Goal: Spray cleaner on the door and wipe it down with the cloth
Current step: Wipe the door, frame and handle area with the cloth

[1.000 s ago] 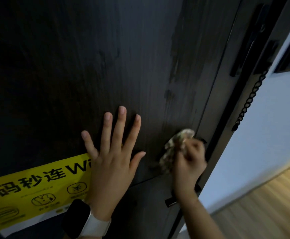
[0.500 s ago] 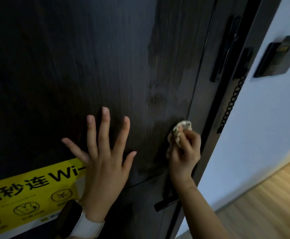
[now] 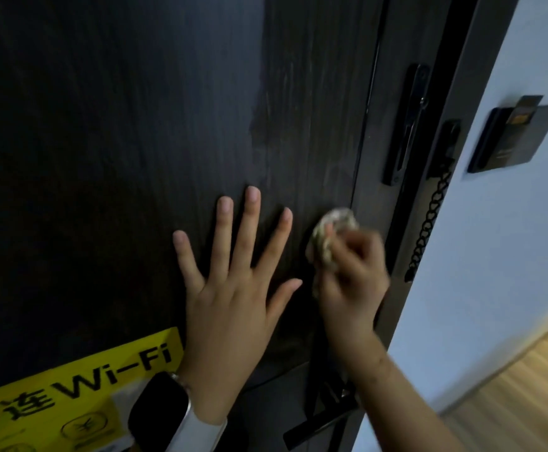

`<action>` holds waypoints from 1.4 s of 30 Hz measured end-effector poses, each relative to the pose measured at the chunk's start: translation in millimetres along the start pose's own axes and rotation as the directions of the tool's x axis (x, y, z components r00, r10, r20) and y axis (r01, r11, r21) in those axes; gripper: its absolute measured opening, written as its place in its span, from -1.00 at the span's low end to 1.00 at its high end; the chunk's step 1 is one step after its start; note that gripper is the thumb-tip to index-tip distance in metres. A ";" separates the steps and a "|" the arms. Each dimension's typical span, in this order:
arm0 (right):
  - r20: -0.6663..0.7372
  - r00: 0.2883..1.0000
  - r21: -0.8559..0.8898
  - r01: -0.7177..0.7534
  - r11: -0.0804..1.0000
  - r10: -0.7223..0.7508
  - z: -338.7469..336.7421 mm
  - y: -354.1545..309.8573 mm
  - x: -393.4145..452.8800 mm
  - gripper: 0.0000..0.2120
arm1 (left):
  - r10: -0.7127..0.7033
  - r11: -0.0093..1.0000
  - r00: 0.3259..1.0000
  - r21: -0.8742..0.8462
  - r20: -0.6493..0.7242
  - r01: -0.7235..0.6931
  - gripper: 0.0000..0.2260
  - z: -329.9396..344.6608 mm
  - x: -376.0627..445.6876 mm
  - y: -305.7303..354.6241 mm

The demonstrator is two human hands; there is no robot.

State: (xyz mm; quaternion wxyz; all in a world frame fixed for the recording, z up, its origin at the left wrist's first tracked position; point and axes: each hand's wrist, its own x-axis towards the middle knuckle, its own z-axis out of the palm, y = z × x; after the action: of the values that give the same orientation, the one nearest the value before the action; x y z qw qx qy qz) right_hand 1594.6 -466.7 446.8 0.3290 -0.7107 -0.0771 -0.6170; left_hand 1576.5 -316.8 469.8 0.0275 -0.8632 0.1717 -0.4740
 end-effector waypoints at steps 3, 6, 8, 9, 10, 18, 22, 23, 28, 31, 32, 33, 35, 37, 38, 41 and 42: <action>-0.129 0.990 0.047 0.057 0.997 -0.051 6.9 -17.8 73.4 -0.77 | -0.011 1.000 1.000 0.026 -0.004 0.011 -0.26 2.3 -0.4 1.6; -0.151 0.982 0.044 0.121 0.992 -0.113 8.0 -8.4 85.3 -0.71 | -0.015 0.999 1.000 0.048 -0.014 0.016 -0.26 3.5 -0.2 2.8; -0.117 0.990 0.022 0.087 0.996 -0.084 0.8 11.9 52.6 -0.70 | -0.016 0.998 1.000 0.054 -0.015 0.017 -0.28 3.0 -0.4 2.9; -0.096 0.994 0.020 0.049 0.999 -0.047 -4.7 24.0 30.8 -0.70 | -0.017 0.998 1.000 0.055 -0.012 0.017 -0.28 2.9 0.0 2.9; -0.058 0.998 0.024 -0.004 1.000 0.005 -10.6 35.7 7.3 -0.71 | -0.016 0.998 1.000 0.059 -0.008 0.017 -0.28 2.6 0.3 2.9; -0.043 0.985 0.039 -0.164 0.986 0.166 -24.4 42.3 31.2 -0.86 | -0.014 0.998 1.000 0.055 -0.012 0.014 -0.28 2.8 1.2 3.3; -0.100 0.994 0.052 -0.036 0.998 0.041 -20.2 56.9 36.8 -0.84 | -0.022 0.999 0.999 0.031 -0.038 0.023 -0.27 4.2 0.6 4.7; -0.067 0.997 0.042 -0.042 0.998 0.045 -23.1 66.6 14.9 -0.84 | -0.025 0.999 0.999 0.026 -0.043 0.026 -0.27 4.5 0.6 4.7; 0.088 0.941 -0.011 -0.327 0.945 0.327 -44.1 89.4 -75.5 -0.75 | -0.026 0.999 0.998 0.031 -0.049 0.027 -0.29 5.0 0.4 4.9; 0.054 0.952 -0.001 -0.303 0.953 0.302 -41.2 78.1 -31.3 -0.84 | -0.025 0.999 0.999 0.032 -0.038 0.026 -0.29 4.0 0.8 5.0; 0.015 0.960 0.005 -0.279 0.960 0.279 -39.3 70.1 -5.2 -0.87 | -0.024 0.999 0.999 0.029 -0.034 0.025 -0.28 4.1 0.9 4.7; -0.025 0.968 0.000 -0.251 0.968 0.251 -37.1 63.0 20.0 -0.88 | -0.024 0.999 0.999 0.023 -0.031 0.025 -0.28 4.2 0.9 4.6; -0.107 0.980 -0.021 -0.169 0.985 0.166 -33.6 52.2 53.3 -0.87 | -0.027 1.000 0.999 0.014 -0.029 0.027 -0.28 4.2 0.5 4.9; -0.112 0.989 -0.056 -0.107 0.993 0.100 -31.3 53.8 48.9 -0.85 | -0.031 0.999 0.999 0.009 -0.032 0.031 -0.28 3.3 0.4 5.1; -0.094 0.991 -0.066 -0.105 0.992 0.098 -31.0 58.2 34.6 -0.83 | -0.032 0.999 0.999 0.006 -0.034 0.032 -0.28 3.2 0.5 4.9; -0.006 0.986 -0.055 -0.170 0.984 0.170 -34.8 70.8 -23.5 -0.81 | -0.028 1.000 0.999 0.011 -0.038 0.029 -0.28 3.5 0.7 4.8; 0.020 0.981 -0.052 -0.193 0.980 0.194 -37.5 72.4 -36.8 -0.83 | -0.028 1.000 0.999 0.011 -0.038 0.029 -0.28 3.4 0.5 4.7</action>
State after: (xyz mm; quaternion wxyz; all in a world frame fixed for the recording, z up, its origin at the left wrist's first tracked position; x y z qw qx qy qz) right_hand 1592.6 -532.7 386.5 0.3685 -0.7306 0.0038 -0.5747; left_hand 1578.3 -321.8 467.3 0.0224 -0.8562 0.1571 -0.4916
